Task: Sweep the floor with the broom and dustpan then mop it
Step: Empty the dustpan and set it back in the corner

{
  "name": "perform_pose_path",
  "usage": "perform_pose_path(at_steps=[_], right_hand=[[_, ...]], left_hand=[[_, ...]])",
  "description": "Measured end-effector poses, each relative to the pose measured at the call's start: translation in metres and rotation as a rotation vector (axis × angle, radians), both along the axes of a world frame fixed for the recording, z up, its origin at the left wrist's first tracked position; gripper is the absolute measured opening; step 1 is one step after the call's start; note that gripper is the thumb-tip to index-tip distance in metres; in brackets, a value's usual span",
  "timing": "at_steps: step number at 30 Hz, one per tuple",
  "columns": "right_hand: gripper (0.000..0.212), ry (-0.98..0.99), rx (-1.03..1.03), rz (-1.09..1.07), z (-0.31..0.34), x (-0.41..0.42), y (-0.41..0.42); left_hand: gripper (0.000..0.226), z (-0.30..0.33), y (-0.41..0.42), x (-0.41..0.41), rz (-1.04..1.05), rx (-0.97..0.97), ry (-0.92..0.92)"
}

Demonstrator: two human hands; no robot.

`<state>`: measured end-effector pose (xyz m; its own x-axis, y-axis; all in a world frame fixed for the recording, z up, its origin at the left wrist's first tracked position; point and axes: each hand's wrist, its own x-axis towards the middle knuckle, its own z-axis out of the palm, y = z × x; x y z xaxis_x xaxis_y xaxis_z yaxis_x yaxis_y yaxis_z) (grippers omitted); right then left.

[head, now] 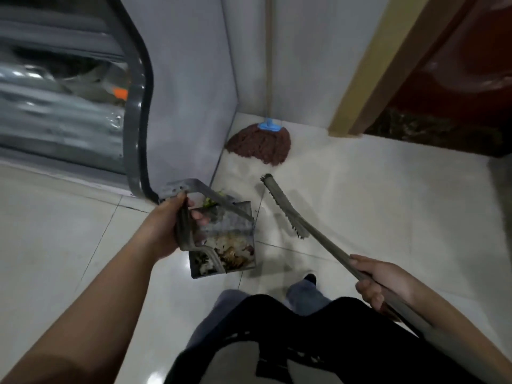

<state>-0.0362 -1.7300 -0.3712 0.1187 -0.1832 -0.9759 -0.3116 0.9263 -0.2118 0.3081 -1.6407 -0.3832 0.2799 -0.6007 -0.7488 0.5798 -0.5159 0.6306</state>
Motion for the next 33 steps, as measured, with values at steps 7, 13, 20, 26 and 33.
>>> perform_pose_path(at_steps=[7, 13, 20, 26, 33], right_hand=[[0.018, 0.010, 0.063, 0.278, -0.001, 0.011, -0.108], [0.024, 0.027, 0.134, 0.356, 0.003, 0.049, -0.165], [0.018, 0.056, 0.014, 0.496, 0.012, 0.103, -0.212], [0.013, 0.099, -0.056, 0.625, 0.009, 0.138, -0.239], [0.019, 0.103, -0.036, 0.664, -0.003, 0.156, -0.272]], left_hand=[[0.030, -0.004, -0.039, -0.036, 0.409, -0.015, -0.028], [0.023, -0.003, -0.059, -0.026, 0.784, -0.241, 0.081], [0.029, -0.024, -0.096, -0.042, 0.766, -0.177, 0.128], [0.036, -0.016, -0.112, -0.018, 0.594, 0.033, -0.038], [0.044, 0.012, -0.111, 0.017, 0.257, 0.313, -0.230]])
